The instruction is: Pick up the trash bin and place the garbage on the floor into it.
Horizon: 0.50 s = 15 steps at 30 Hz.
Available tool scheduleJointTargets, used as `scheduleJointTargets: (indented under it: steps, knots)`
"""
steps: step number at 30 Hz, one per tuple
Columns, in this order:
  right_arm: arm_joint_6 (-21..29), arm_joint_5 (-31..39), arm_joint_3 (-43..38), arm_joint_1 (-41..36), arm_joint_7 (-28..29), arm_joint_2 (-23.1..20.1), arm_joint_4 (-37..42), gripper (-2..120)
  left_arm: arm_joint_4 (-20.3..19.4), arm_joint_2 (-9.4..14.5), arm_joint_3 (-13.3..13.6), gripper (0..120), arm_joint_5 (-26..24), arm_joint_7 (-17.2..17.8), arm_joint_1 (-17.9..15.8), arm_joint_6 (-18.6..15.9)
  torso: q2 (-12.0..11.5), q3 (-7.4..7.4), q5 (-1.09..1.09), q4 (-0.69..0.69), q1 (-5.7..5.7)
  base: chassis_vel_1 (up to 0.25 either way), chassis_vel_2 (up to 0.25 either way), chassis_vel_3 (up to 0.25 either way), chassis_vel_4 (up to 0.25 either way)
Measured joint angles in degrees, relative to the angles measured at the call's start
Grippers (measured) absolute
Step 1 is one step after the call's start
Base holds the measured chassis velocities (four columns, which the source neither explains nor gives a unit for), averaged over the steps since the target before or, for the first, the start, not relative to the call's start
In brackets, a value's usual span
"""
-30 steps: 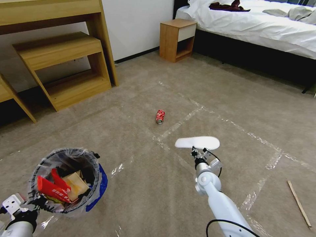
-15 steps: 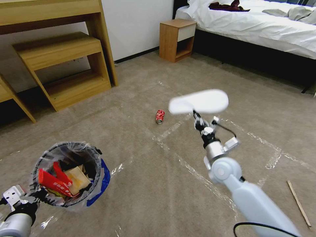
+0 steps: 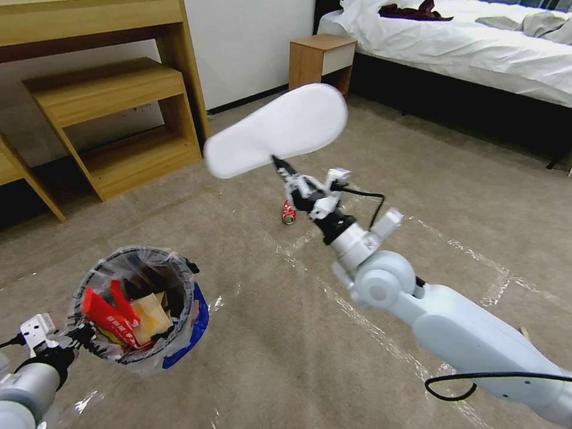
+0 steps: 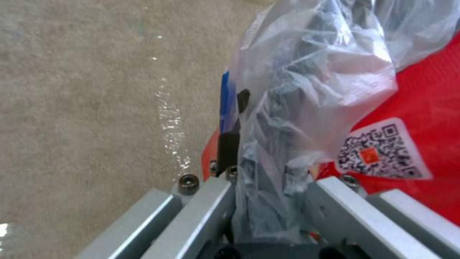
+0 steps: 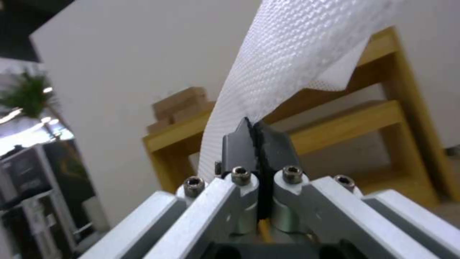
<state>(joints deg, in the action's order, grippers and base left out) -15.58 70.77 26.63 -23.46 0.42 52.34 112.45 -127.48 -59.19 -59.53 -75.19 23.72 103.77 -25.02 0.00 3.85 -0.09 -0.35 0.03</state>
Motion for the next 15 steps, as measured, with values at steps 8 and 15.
scheduleJointTargets:
  steps: [8,15]
  knots:
    - [-0.7,-1.9,8.8,6.0,-2.0,1.7,-1.9,0,2.3,2.9,1.9,0,-1.9,0.3,-2.3,-0.7,0.0,0.0,0.0,0.0,0.0,0.0,0.0,0.0,0.0]
    - [-0.9,-3.8,13.7,8.2,-2.9,2.6,-2.6,0,3.5,4.3,3.1,0,-2.4,0.3,-3.7,-1.2,0.0,0.0,0.01,-0.01,0.0,0.0,0.0,0.0,0.0]
